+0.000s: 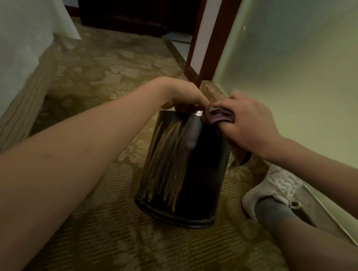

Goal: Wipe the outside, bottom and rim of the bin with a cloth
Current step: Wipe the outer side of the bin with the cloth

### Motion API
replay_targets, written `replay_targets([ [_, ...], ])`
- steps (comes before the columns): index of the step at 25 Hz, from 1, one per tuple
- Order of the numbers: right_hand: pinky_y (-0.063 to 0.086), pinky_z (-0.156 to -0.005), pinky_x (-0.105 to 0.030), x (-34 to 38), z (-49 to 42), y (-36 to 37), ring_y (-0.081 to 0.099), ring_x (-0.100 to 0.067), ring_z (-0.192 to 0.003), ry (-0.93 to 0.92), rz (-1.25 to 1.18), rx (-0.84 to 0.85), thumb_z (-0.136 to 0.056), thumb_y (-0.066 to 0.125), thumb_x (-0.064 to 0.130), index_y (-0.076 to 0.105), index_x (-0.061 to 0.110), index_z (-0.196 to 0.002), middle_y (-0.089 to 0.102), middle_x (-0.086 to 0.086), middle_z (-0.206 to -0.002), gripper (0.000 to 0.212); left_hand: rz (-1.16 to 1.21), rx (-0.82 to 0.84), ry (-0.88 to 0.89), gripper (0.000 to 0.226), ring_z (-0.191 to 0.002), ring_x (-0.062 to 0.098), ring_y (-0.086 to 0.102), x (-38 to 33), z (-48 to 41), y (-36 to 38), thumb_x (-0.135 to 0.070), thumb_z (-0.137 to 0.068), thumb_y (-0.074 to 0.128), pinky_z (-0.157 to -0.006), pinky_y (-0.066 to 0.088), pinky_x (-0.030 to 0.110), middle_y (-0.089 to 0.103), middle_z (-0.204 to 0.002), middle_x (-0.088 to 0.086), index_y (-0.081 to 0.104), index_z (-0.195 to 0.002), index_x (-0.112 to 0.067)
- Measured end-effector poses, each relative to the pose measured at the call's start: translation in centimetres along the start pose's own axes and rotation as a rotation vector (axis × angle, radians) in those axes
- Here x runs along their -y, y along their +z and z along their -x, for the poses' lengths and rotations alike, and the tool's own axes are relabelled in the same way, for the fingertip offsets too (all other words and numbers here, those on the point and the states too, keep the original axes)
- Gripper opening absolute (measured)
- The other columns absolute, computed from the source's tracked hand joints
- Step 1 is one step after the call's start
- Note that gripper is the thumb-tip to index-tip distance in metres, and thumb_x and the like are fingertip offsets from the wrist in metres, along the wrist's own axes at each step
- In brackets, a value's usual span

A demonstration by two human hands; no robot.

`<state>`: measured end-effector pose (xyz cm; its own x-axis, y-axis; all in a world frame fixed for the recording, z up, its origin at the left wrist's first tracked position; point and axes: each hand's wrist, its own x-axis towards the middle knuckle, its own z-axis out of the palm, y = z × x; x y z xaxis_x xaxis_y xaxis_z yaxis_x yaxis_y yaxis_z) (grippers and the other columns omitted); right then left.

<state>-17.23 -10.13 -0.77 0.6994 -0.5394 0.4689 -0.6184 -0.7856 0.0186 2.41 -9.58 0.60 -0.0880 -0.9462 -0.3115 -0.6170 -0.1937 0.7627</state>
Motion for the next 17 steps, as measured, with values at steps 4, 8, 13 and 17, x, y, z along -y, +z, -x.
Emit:
replay_targets([
  [4,0.026,-0.05,-0.025,1.7,0.8,1.1,0.05,-0.021,-0.071,-0.095,0.163,-0.011,-0.086,0.06,0.033,0.066,0.023,-0.117,0.055,-0.003,-0.096,0.033,0.162,0.034,-0.035,0.023,-0.069,0.011,0.052,0.9,0.0,-0.4,-0.018,-0.093,0.05,-0.065,0.044,0.023,0.059,-0.077,-0.001,0.073,-0.094,-0.019],
  [8,0.05,-0.052,-0.035,4.4,5.2,3.3,0.061,-0.026,-0.085,-0.21,0.064,0.173,-0.08,0.063,0.036,0.065,0.027,-0.117,0.056,-0.002,-0.104,0.038,0.154,-0.004,-0.029,0.034,-0.091,0.017,0.063,1.2,0.3,-0.4,-0.013,-0.093,0.038,-0.071,0.049,0.031,0.067,-0.101,0.004,0.069,-0.105,-0.02],
  [13,0.041,-0.051,-0.026,8.6,13.0,5.7,0.059,-0.016,-0.086,-0.448,-0.014,0.492,-0.08,0.07,0.038,0.061,0.028,-0.12,0.054,0.002,-0.11,0.041,0.008,-0.033,0.013,0.022,-0.099,0.021,0.06,1.3,-0.1,0.1,-0.027,-0.096,0.042,-0.078,0.046,0.034,0.061,-0.106,0.004,0.064,-0.102,-0.025],
  [17,0.05,-0.079,-0.029,6.9,11.2,3.9,0.061,-0.008,-0.097,-0.121,-0.52,0.822,-0.081,0.061,0.03,0.068,0.035,-0.116,0.061,0.012,-0.108,0.036,-0.099,-0.012,0.069,0.028,-0.098,0.02,0.062,1.5,-0.5,0.8,-0.04,-0.095,0.046,-0.088,0.045,0.038,0.065,-0.105,0.002,0.065,-0.104,-0.022],
])
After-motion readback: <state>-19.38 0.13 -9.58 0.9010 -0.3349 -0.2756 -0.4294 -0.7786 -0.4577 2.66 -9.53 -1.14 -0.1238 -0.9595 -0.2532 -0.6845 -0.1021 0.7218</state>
